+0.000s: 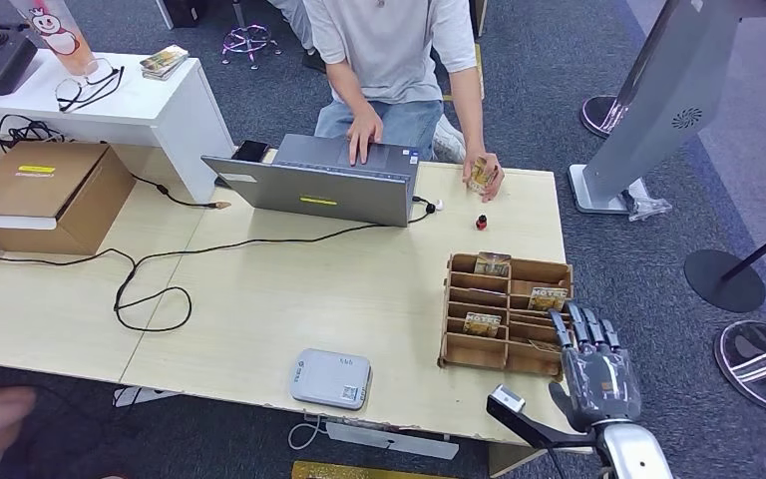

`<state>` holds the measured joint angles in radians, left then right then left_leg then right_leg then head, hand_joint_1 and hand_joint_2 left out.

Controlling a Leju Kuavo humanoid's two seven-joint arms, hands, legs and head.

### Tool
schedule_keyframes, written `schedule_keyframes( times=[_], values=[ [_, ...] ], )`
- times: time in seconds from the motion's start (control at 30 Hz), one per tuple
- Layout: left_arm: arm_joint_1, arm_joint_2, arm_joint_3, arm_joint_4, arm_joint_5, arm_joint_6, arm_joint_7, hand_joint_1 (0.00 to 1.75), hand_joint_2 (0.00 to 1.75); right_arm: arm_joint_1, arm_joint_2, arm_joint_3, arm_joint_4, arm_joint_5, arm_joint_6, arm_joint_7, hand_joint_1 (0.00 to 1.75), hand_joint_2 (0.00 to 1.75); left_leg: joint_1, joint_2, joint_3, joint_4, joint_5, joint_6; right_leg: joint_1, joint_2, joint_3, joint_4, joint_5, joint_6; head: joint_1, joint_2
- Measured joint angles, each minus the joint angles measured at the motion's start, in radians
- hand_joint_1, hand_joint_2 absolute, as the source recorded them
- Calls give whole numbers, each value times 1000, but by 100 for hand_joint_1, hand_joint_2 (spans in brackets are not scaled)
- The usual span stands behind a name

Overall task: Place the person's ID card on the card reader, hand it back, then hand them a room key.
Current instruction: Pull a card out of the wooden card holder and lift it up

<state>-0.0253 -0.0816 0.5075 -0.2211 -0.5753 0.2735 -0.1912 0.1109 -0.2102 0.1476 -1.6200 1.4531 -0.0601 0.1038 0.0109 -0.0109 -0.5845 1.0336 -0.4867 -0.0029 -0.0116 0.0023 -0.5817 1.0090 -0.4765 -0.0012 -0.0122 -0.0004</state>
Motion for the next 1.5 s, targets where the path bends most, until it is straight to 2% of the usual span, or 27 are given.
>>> schedule_keyframes(
  times=[0.1,0.23,0.3,0.37,0.43,0.53,0.77,0.93,1.0,1.07,1.13,1.27,1.5],
  values=[
    [0,0,2,0,0,0,1,0,0,-1,0,0,3,-2,-1,0,13,175,0,0,0,0,0,0,0,0,0,0,0,0,0,0],
    [0,0,3,0,1,0,3,0,0,-2,0,-2,7,-3,-2,0,22,175,0,0,0,0,0,0,0,0,0,0,0,0,0,0],
    [0,0,4,0,0,0,3,0,0,-2,0,-4,9,-4,-2,0,34,175,0,0,0,0,0,0,0,0,0,0,0,0,0,0],
    [0,0,5,0,-1,0,3,0,0,-2,0,-6,11,-4,-3,0,66,175,0,0,0,0,0,0,0,0,0,0,0,0,0,0],
    [0,0,6,0,-2,0,3,0,0,-2,0,-8,11,-4,-3,0,86,175,0,0,0,0,0,0,0,0,0,0,0,0,0,0],
    [0,0,10,0,-4,0,3,0,0,-2,0,-13,11,-4,-3,0,77,175,0,0,0,0,0,0,0,0,0,0,0,0,0,0],
    [0,0,12,0,-6,0,3,0,0,-1,0,-25,12,-4,-3,0,73,175,0,0,0,0,0,0,0,0,0,0,0,0,0,0],
    [0,0,12,0,-8,0,3,0,0,-1,0,-27,12,-7,-3,0,80,175,0,0,0,0,0,0,0,0,0,0,0,0,0,0],
    [0,0,12,0,-8,0,3,0,0,-1,0,-29,12,-11,-3,0,93,175,0,0,0,0,0,0,0,0,0,0,0,0,0,0],
    [0,0,12,0,-8,0,3,0,0,-1,0,-30,12,-15,-4,0,118,175,0,0,0,0,0,0,0,0,0,0,0,0,0,0],
    [0,0,12,0,-10,0,3,0,0,-1,0,-31,13,-17,-4,0,134,175,0,0,0,0,0,0,0,0,0,0,0,0,0,0],
    [0,0,12,0,-13,0,3,0,0,-3,0,-31,16,-16,-6,0,139,175,0,0,0,0,0,0,0,0,0,0,0,0,0,0],
    [0,-1,13,0,-14,0,3,0,0,-8,0,-30,21,-17,-13,-6,171,175,0,0,0,0,0,0,0,0,0,0,0,0,0,0]
  ],
)
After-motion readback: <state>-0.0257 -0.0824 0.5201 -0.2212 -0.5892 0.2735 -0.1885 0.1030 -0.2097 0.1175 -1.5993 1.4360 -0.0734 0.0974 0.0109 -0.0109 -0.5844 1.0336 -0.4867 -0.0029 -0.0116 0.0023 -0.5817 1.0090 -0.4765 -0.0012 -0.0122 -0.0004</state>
